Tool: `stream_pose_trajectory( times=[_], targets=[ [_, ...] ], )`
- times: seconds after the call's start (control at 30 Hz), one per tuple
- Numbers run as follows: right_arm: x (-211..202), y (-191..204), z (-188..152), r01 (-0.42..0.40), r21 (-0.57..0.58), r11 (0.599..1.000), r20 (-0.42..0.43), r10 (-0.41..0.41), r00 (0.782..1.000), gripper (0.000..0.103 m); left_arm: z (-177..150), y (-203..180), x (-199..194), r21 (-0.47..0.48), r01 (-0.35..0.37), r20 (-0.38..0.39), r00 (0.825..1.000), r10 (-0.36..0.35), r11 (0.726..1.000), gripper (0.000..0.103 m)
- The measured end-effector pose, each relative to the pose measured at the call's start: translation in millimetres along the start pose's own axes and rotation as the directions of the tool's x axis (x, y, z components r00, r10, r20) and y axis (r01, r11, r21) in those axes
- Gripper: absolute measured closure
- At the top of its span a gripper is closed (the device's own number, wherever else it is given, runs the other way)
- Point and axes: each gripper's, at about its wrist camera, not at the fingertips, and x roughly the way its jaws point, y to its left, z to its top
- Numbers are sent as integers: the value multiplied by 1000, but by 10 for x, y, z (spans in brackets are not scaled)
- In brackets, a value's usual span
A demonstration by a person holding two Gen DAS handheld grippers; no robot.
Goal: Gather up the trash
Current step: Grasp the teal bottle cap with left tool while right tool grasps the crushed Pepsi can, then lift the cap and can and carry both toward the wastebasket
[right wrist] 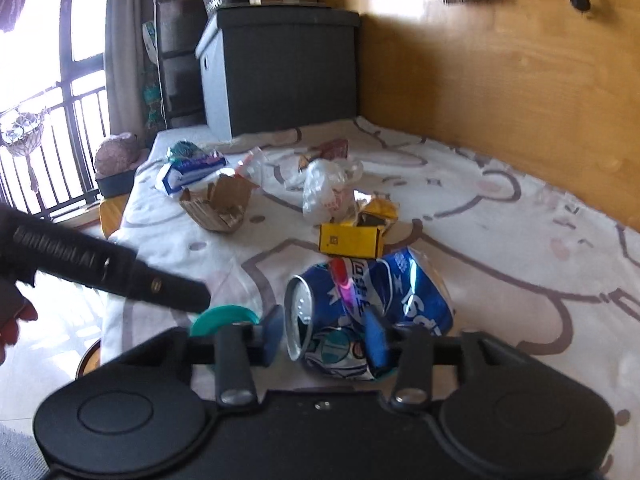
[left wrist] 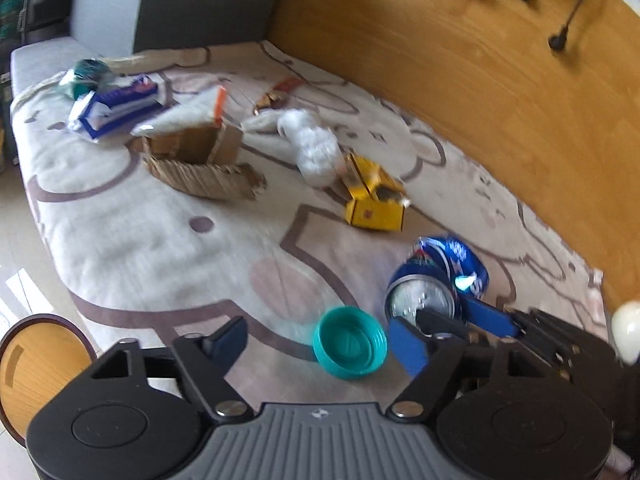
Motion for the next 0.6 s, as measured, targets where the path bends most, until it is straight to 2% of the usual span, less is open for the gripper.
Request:
stream_pose_trajectory(
  times=[0.07, 0.13, 0.3, 0.4, 0.5, 0.57, 0.6],
  targets=[
    [17, -48, 1, -12, 26, 1000, -4, 12, 1000, 72, -11, -30, 55, 22, -1, -15, 1000, 2, 1000, 38],
    [9, -83, 7, -23, 43, 999, -2, 23, 1000, 73, -32, -63, 104, 55, -1, -27, 1000, 2, 998, 41],
    [-42, -173, 38, -44, 93, 995, -8, 45, 999, 74, -104, -247, 238, 204, -15, -44, 999, 25, 979, 41],
    [-74, -202, 66, -41, 112, 993, -10, 42, 999, 74, -145, -346, 320, 276, -51, -37, 997, 64, 960, 41],
    [-72, -219, 76, -32, 120, 992, -17, 34, 999, 74, -164, -391, 366, 310, -80, -20, 996, 90, 947, 43],
    [-74, -219, 67, -29, 120, 992, -25, 32, 999, 74, -178, -407, 372, 321, -93, -9, 995, 102, 942, 53],
    [-74, -216, 64, -28, 118, 993, -29, 32, 999, 74, -175, -417, 376, 324, -98, -5, 994, 105, 941, 53]
  ],
)
